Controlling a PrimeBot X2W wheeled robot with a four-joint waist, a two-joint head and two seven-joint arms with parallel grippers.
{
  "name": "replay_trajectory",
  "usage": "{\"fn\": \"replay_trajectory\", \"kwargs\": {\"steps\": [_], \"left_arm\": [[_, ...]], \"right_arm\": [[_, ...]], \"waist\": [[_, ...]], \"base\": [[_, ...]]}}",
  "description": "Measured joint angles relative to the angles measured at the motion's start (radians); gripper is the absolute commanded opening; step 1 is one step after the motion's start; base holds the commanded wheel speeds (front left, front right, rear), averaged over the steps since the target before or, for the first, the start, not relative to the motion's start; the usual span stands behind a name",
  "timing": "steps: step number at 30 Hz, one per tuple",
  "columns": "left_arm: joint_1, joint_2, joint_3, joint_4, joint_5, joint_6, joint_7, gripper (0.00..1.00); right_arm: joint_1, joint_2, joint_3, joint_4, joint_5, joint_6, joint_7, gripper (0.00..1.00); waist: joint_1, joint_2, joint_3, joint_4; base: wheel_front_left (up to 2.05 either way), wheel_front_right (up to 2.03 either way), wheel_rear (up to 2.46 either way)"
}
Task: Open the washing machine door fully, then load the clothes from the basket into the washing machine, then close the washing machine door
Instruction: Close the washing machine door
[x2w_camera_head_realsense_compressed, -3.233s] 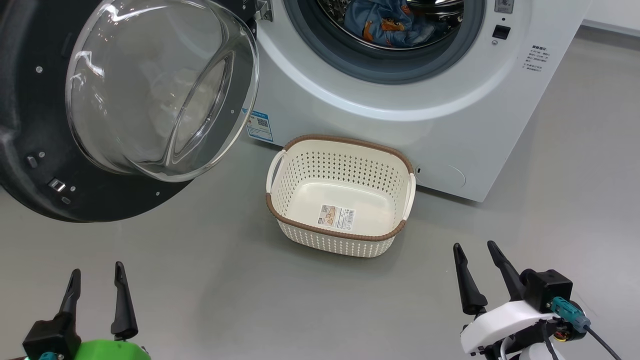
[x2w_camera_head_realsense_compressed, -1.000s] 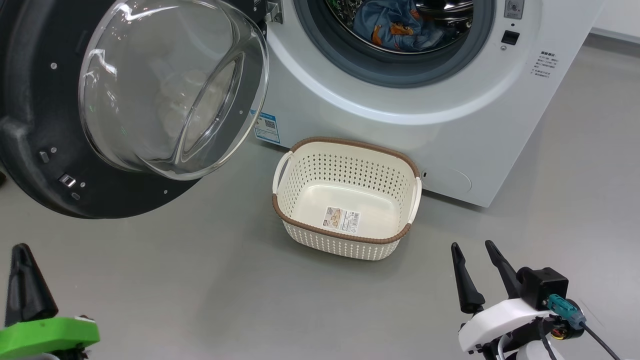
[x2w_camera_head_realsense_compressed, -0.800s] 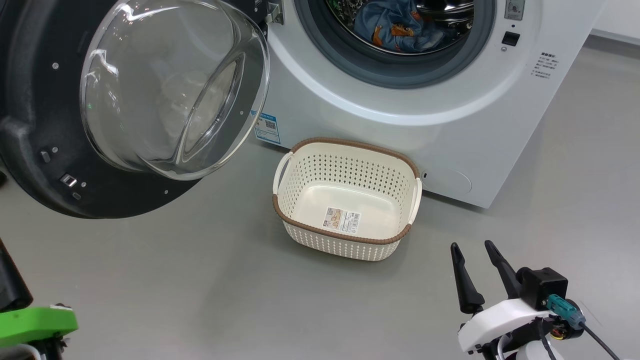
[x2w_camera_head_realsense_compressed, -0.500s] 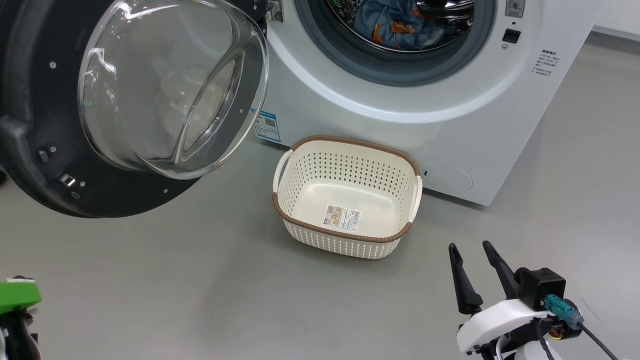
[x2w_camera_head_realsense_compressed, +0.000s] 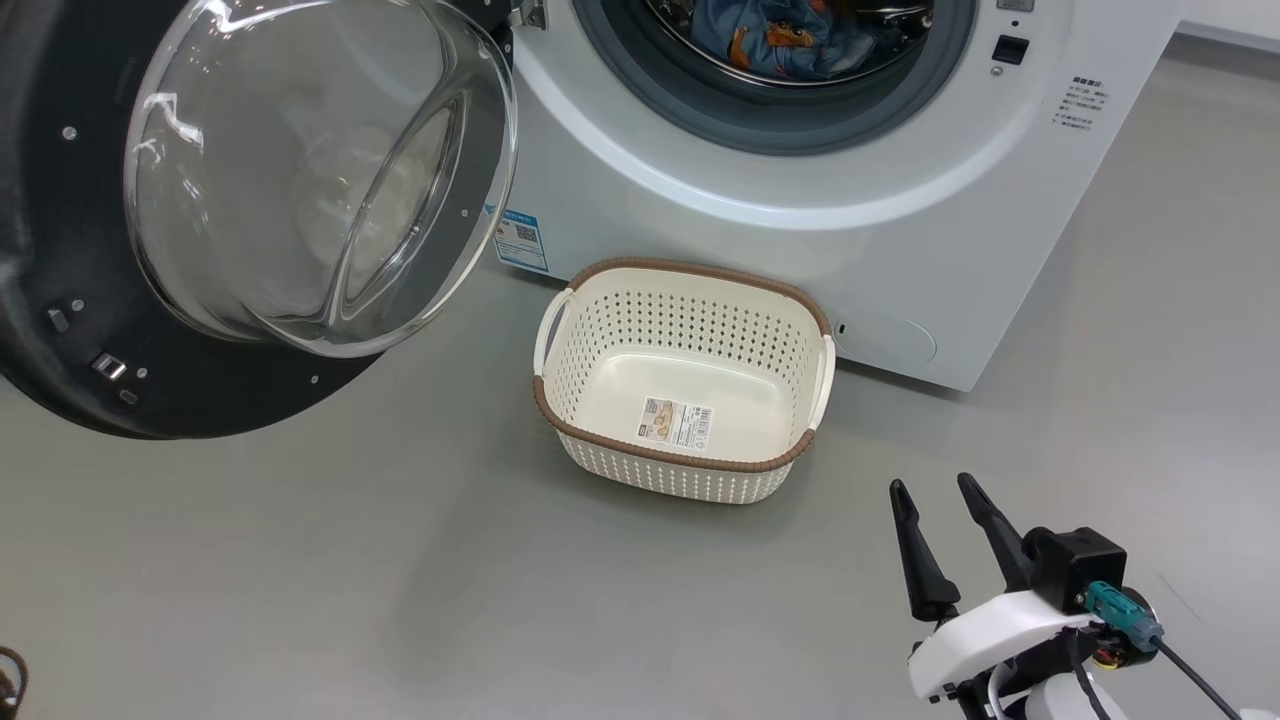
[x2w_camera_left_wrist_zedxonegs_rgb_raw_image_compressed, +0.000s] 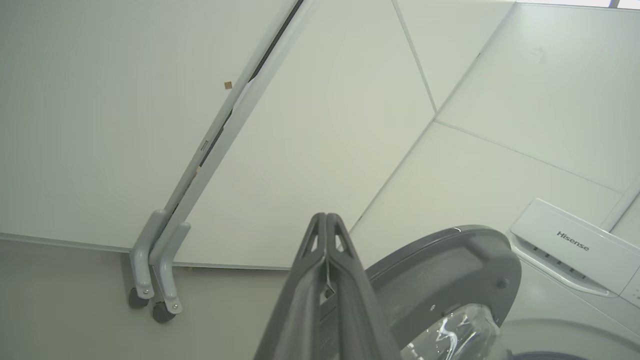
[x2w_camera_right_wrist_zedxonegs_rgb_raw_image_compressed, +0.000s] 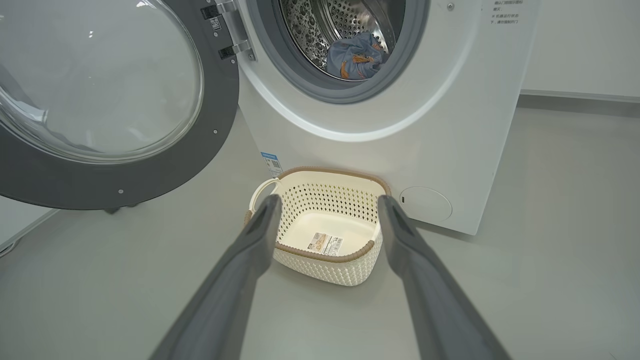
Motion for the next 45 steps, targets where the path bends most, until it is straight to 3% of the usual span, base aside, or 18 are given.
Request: {"fn": "replay_trajectory", "kwargs": {"steps": [5,12,20,30,45], "left_arm": [[-0.056,0.062,0.030,0.030,-0.097,-0.001,0.060,0.00],[-0.166,0.085,0.092,0.091,-0.300,-0.002,0.173,0.00],[-0.248,0.165,0.161,0.188,-0.473,-0.001,0.329,0.00],[-0.284,0.221,0.226,0.322,-0.599,0.084,0.487,0.00],[-0.330,0.232,0.246,0.418,-0.677,0.105,0.595,0.00]], "right_arm": [[-0.015,-0.001,-0.001,-0.001,0.000,0.000,0.000,1.00],[-0.017,-0.002,-0.003,0.000,0.000,0.000,0.000,1.00],[-0.035,-0.008,-0.004,-0.001,-0.008,0.002,0.000,1.00],[-0.062,-0.021,-0.005,-0.004,-0.019,0.002,0.000,1.00],[-0.081,-0.037,-0.016,-0.007,-0.022,0.001,0.000,1.00]], "waist": [[0.0000,0.0000,0.016,-0.012],[0.0000,0.0000,0.035,-0.023],[0.0000,0.0000,0.060,-0.038],[0.0000,0.0000,0.097,-0.057],[0.0000,0.0000,0.151,-0.073]], "base": [[0.00,0.00,0.00],[0.00,0.00,0.00],[0.00,0.00,0.00],[0.00,0.00,0.00],[0.00,0.00,0.00]]}}
